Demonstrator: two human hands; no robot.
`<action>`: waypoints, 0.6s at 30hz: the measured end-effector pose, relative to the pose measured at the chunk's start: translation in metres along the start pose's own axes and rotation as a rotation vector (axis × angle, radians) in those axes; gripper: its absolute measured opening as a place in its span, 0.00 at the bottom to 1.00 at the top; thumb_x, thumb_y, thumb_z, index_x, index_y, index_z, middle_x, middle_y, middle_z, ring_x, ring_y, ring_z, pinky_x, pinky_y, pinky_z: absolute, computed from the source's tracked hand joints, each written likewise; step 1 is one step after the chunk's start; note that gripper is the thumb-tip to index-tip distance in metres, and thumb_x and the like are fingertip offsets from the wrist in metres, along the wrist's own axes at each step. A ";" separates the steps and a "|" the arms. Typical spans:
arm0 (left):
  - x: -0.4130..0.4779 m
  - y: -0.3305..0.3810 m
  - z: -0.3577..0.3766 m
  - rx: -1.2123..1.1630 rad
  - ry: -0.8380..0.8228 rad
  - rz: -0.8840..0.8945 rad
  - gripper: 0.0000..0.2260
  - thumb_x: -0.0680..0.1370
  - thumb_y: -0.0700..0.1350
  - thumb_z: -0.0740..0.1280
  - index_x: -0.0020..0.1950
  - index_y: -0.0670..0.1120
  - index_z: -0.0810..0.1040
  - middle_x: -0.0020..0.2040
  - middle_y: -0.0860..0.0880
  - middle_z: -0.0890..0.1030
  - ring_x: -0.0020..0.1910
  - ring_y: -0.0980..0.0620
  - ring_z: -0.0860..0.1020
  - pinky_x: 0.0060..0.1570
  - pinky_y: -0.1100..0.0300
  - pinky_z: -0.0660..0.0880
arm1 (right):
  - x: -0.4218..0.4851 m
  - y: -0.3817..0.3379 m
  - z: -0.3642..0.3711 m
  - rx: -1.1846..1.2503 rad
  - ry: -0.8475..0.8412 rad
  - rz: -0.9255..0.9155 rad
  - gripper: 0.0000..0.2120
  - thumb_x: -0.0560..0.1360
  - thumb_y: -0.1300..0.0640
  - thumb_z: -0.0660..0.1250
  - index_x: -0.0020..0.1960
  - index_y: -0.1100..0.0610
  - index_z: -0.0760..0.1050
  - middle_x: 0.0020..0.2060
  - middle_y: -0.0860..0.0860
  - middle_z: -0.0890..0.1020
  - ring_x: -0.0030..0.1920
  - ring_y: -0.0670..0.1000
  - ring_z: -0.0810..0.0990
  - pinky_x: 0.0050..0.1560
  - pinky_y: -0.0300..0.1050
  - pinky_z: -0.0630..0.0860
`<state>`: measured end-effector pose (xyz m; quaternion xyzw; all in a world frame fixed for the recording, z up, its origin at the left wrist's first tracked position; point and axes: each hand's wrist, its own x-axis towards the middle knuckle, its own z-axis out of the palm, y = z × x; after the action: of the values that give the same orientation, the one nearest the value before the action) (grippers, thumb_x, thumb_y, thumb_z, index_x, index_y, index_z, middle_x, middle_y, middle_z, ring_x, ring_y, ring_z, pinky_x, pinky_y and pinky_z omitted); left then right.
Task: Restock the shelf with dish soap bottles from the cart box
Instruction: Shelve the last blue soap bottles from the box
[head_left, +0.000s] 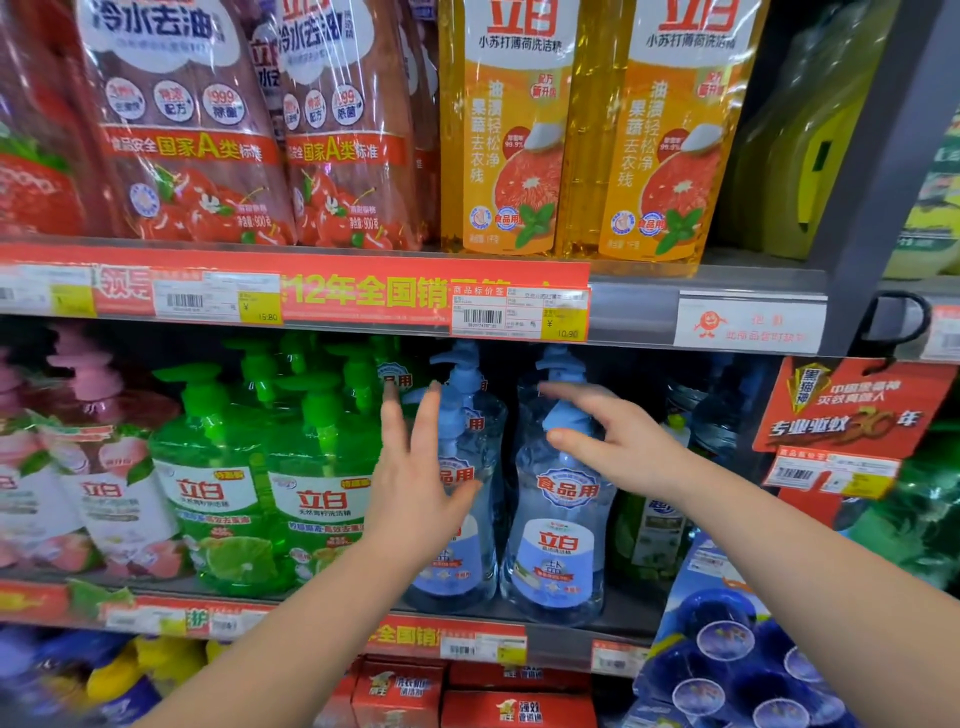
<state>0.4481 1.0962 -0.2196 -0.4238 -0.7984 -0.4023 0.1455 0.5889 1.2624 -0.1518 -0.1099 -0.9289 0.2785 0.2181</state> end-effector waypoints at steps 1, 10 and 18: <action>0.000 0.000 0.001 0.033 -0.017 0.026 0.44 0.72 0.49 0.72 0.75 0.59 0.42 0.77 0.43 0.38 0.65 0.37 0.70 0.52 0.51 0.72 | 0.002 -0.001 0.000 -0.029 -0.006 -0.009 0.21 0.76 0.52 0.64 0.69 0.47 0.67 0.62 0.41 0.69 0.63 0.38 0.65 0.62 0.32 0.59; -0.001 -0.006 0.004 0.107 -0.016 0.044 0.47 0.73 0.49 0.71 0.70 0.67 0.33 0.78 0.43 0.40 0.54 0.40 0.77 0.41 0.57 0.69 | 0.000 -0.001 0.009 0.034 0.097 0.073 0.28 0.72 0.52 0.70 0.70 0.49 0.67 0.60 0.44 0.72 0.64 0.44 0.69 0.59 0.32 0.61; -0.001 -0.007 0.007 0.123 -0.069 0.099 0.52 0.72 0.50 0.71 0.66 0.61 0.24 0.75 0.45 0.61 0.74 0.42 0.57 0.73 0.51 0.54 | -0.020 0.018 0.022 -0.045 -0.039 0.236 0.51 0.61 0.47 0.78 0.73 0.44 0.49 0.60 0.44 0.70 0.60 0.47 0.72 0.56 0.40 0.70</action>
<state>0.4441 1.0989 -0.2286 -0.4666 -0.8041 -0.3301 0.1636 0.5972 1.2605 -0.1854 -0.2181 -0.9195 0.2833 0.1631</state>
